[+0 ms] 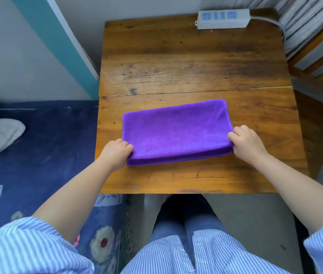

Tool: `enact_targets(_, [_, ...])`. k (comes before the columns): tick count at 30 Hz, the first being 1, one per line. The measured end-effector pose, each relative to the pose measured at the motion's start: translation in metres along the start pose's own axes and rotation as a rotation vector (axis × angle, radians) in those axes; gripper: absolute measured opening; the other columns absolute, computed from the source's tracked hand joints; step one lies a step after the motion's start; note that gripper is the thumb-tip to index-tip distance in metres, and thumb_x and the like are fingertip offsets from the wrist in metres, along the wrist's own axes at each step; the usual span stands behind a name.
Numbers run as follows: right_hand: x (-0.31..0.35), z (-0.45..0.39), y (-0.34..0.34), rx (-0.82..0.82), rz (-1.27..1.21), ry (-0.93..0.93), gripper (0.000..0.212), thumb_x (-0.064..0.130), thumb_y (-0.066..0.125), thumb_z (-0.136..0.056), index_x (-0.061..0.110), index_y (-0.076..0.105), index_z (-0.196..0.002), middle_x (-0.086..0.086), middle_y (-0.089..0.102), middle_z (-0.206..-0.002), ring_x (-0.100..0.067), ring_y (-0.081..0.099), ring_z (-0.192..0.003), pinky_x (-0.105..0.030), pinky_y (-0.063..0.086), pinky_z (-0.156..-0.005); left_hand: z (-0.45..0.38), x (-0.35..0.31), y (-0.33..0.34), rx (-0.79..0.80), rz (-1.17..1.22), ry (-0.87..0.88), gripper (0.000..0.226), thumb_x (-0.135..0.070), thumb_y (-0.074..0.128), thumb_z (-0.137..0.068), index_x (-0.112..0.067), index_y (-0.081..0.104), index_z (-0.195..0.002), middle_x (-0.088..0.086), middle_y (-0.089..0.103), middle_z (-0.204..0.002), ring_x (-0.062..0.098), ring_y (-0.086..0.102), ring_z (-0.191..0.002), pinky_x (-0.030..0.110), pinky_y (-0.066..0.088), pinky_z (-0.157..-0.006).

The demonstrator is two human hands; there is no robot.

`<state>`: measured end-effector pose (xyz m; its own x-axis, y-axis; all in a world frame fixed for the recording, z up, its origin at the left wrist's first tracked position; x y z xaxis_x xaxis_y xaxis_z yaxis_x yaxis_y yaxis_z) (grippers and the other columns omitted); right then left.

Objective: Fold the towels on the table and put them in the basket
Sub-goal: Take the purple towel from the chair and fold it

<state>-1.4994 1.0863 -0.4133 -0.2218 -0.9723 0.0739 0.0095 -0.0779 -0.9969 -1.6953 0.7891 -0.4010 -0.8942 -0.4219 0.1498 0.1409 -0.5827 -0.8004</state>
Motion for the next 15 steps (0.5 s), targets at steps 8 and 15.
enact_targets(8, [0.0,0.008,0.007,-0.017,0.068,-0.03,0.037,-0.02,0.071,-0.027,-0.001,0.053,-0.052,-0.015,0.05,-0.051,-0.032,0.051,-0.046,-0.028,0.041,-0.041,0.001,-0.016,0.014,0.03,-0.041,-0.015,0.026,-0.015,0.047,-0.092,-0.015,0.047,-0.119,0.004,0.055,-0.12,0.022,0.05,-0.111,0.027,0.043,-0.083])
enact_targets(15, [0.002,0.013,0.018,0.095,0.122,-0.063,0.042,-0.017,0.076,-0.021,0.002,0.055,-0.052,-0.013,0.051,-0.052,-0.031,0.053,-0.046,-0.027,0.041,-0.04,-0.002,-0.022,0.027,0.109,-0.043,-0.03,0.033,-0.014,0.047,-0.092,-0.014,0.045,-0.125,0.006,0.049,-0.127,0.024,0.045,-0.12,0.029,0.04,-0.092])
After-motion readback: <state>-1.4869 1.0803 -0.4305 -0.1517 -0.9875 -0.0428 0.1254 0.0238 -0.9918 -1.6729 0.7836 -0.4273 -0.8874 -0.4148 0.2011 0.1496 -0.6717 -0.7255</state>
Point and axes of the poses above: each hand's wrist, its own z-axis away from the middle knuckle, its own y-axis out of the palm, x = y × z, the point moved 2 cm from there along -z, towards the middle knuckle
